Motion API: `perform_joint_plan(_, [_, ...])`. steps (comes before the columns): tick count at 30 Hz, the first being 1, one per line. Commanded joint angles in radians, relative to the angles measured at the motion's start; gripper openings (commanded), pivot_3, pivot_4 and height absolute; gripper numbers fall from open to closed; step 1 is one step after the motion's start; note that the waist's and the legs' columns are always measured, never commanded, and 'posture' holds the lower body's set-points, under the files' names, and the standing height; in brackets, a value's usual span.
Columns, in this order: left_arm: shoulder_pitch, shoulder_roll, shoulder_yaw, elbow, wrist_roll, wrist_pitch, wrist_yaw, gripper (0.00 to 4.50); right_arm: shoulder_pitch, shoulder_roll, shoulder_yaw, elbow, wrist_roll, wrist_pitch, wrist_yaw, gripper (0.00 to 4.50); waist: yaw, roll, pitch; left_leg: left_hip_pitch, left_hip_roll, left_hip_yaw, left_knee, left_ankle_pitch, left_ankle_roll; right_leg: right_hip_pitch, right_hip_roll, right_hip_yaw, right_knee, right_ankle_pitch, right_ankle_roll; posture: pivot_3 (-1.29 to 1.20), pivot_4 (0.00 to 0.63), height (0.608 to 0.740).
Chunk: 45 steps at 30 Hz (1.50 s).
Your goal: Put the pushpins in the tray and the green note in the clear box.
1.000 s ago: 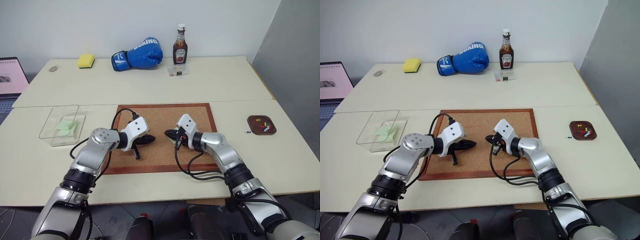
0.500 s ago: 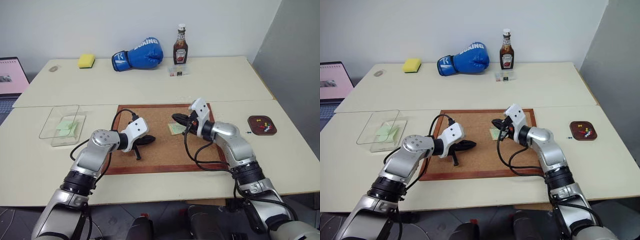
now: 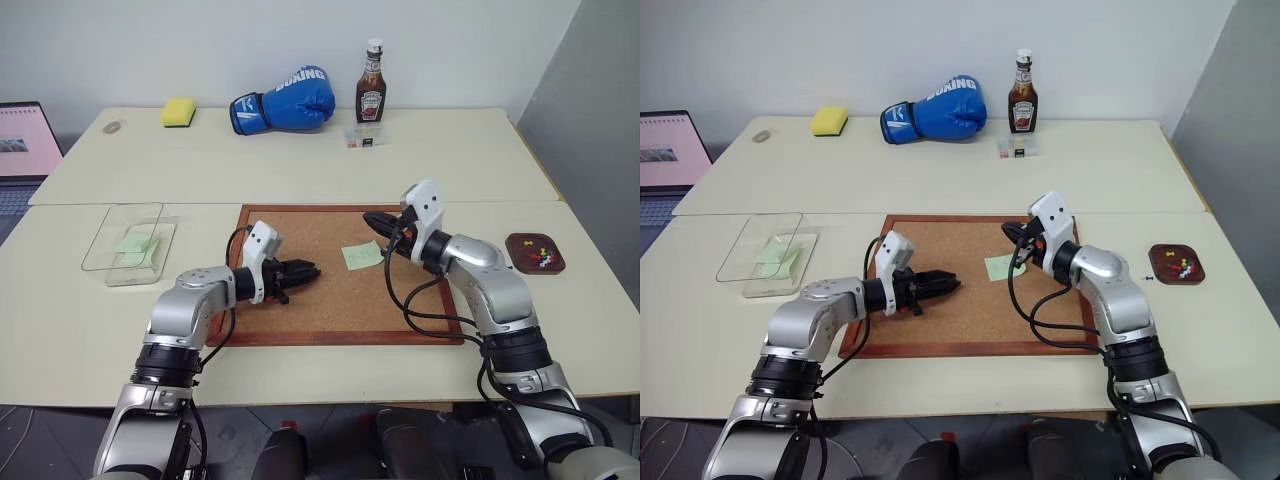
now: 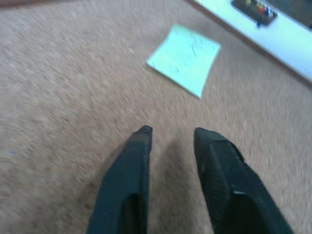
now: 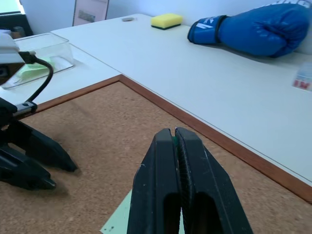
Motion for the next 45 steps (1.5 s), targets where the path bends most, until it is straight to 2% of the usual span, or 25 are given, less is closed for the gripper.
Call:
perform_joint_plan(1, [-0.002,0.000,-0.006,-0.071,-0.022,0.010,0.009,2.44,0.013,-0.039,-0.067,-0.058,0.015,0.017,-0.038,0.00,0.002,0.000,0.000,0.000,0.000,0.000,0.000,0.000,0.000,0.000,0.000,0.000,0.000,0.000,0.000,0.00,0.150,0.740])
perform_joint_plan(6, [-0.018,-0.007,-0.020,-0.134,-0.028,-0.002,0.016,3.35,0.054,-0.116,-0.169,-0.082,0.008,0.075,-0.120,0.00,0.004,-0.001,0.001,-0.001,-0.001,0.000,0.000,0.000,0.000,0.000,0.000,0.000,0.000,0.000,0.000,0.00,0.150,0.740])
perform_joint_plan(8, [-0.020,-0.010,-0.044,-0.179,-0.026,-0.009,0.008,3.88,0.077,-0.153,-0.228,-0.085,0.005,0.108,-0.172,0.00,0.005,-0.001,0.001,-0.001,-0.001,0.000,0.001,0.000,0.000,0.000,-0.001,0.000,0.000,0.000,0.000,0.00,0.150,0.740])
perform_joint_plan(11, [-0.026,-0.033,-0.110,-0.246,0.001,-0.054,0.009,4.43,0.108,-0.203,-0.338,-0.067,0.009,0.155,-0.252,0.00,0.006,-0.001,0.001,-0.001,-0.001,0.000,0.001,0.000,0.000,0.000,-0.001,0.000,0.000,0.000,0.000,0.00,0.150,0.740])
perform_joint_plan(17, [-0.080,-0.158,-0.259,-0.294,0.088,-0.193,0.073,4.47,0.127,-0.287,-0.475,0.025,0.032,0.241,-0.319,0.00,0.013,-0.002,0.001,-0.001,-0.001,0.001,0.001,0.000,0.000,0.000,-0.001,0.001,-0.001,0.000,0.000,0.00,0.150,0.740])
perform_joint_plan(23, [-0.135,-0.243,-0.395,-0.196,0.210,-0.361,0.094,4.47,0.086,-0.336,-0.518,0.202,0.059,0.270,-0.319,0.00,0.002,-0.002,0.001,0.003,-0.002,0.003,0.001,0.000,0.000,0.002,0.000,0.004,0.000,0.000,0.000,0.00,0.150,0.740])
perform_joint_plan(29, [-0.160,-0.284,-0.413,-0.139,0.242,-0.402,0.104,4.47,0.039,-0.348,-0.515,0.300,0.085,0.245,-0.306,0.00,-0.002,-0.002,0.001,0.003,-0.002,0.004,0.001,0.000,0.000,0.002,0.000,0.005,0.001,0.000,0.001,0.00,0.150,0.740])
perform_joint_plan(36, [-0.128,-0.271,-0.416,-0.153,0.262,-0.398,0.099,4.47,-0.012,-0.352,-0.484,0.406,0.072,0.175,-0.290,0.00,0.001,-0.002,0.001,0.003,-0.002,0.004,0.001,0.000,0.001,0.002,0.000,0.005,0.000,0.001,0.001,0.00,0.150,0.740])
perform_joint_plan(45, [-0.136,-0.243,-0.389,-0.133,0.264,-0.394,0.097,4.50,-0.023,-0.355,-0.452,0.480,0.058,0.123,-0.291,1.93,0.001,-0.002,0.001,0.003,-0.002,0.004,0.001,0.000,0.001,0.002,0.000,0.005,0.000,0.001,0.001,0.00,0.150,0.740])
